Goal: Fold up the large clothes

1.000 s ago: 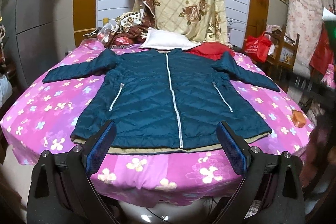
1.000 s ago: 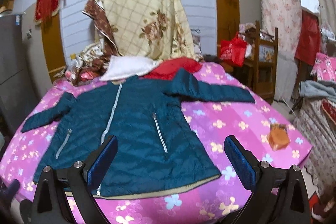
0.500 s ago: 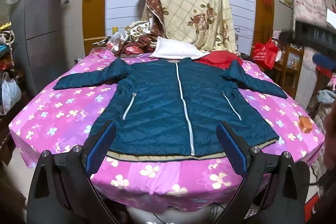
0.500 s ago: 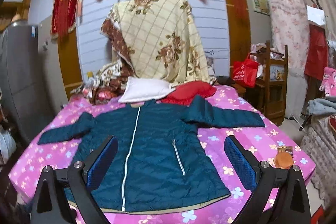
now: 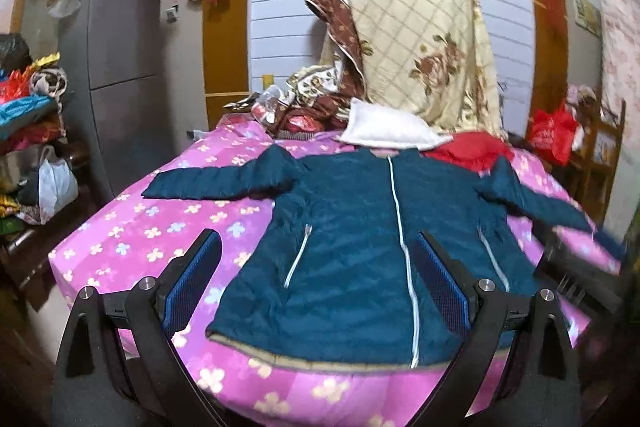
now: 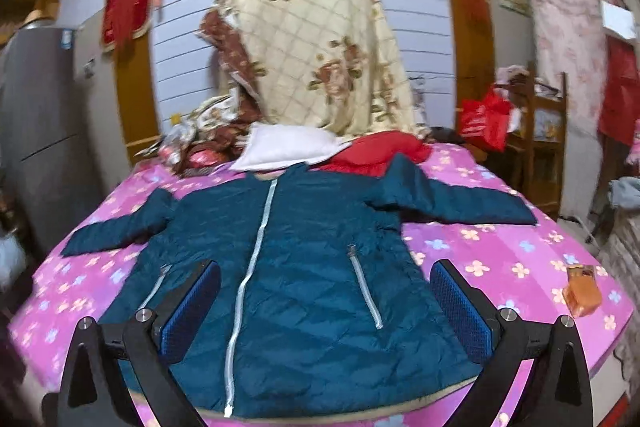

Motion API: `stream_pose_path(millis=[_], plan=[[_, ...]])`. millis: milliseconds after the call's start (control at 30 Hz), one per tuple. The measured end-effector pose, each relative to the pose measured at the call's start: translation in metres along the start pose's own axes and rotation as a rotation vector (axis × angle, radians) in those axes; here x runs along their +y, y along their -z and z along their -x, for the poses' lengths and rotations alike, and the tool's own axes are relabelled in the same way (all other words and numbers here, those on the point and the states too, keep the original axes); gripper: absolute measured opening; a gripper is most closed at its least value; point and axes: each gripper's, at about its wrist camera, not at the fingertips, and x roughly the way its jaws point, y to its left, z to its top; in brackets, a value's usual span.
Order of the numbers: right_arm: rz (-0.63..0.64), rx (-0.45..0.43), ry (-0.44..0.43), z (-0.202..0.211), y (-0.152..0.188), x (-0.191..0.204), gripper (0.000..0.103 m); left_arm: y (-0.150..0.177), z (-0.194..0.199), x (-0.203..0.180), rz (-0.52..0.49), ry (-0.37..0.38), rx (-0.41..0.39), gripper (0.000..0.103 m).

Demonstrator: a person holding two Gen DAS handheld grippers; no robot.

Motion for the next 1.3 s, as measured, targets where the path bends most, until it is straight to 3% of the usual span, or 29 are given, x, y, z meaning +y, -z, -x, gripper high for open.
stream_pose_path(millis=[67,167,333,600,733,867,900,967,1133,1300], plan=[[0.019,-0.014,0.018,-0.014,0.004,-0.001,0.103,-0.006,-0.007,0.001,0.048,-0.009,-0.008,0.096],[0.043,0.034,0.05,-0.036,0.01,-0.007,0.103,-0.008,-0.014,0.005,0.097,-0.027,-0.007,0.096],[0.008,0.083,0.058,-0.053,0.019,-0.029,0.103,0.0,-0.025,0.005,0.064,-0.126,-0.013,0.096],[-0.004,0.175,-0.011,-0.049,0.03,-0.041,0.103,0.007,-0.062,0.004,0.037,-0.088,0.088,0.096],[0.018,0.219,0.012,-0.053,0.043,-0.048,0.103,0.013,-0.081,0.008,0.08,-0.061,0.149,0.096],[-0.028,0.304,0.016,-0.073,0.054,-0.063,0.091,0.029,-0.098,0.014,0.066,-0.075,0.207,0.096],[-0.034,0.326,0.014,-0.078,0.056,-0.065,0.082,0.034,-0.103,0.016,0.063,-0.078,0.226,0.096],[-0.034,0.374,-0.001,-0.088,0.061,-0.066,0.075,0.042,-0.112,0.019,0.059,-0.076,0.254,0.096],[0.003,0.407,0.04,-0.102,0.071,-0.063,0.075,0.057,-0.138,0.032,0.014,-0.098,0.302,0.096],[-0.039,0.444,0.141,-0.124,0.073,-0.091,0.075,0.064,-0.16,0.072,0.066,-0.113,0.346,0.096]])
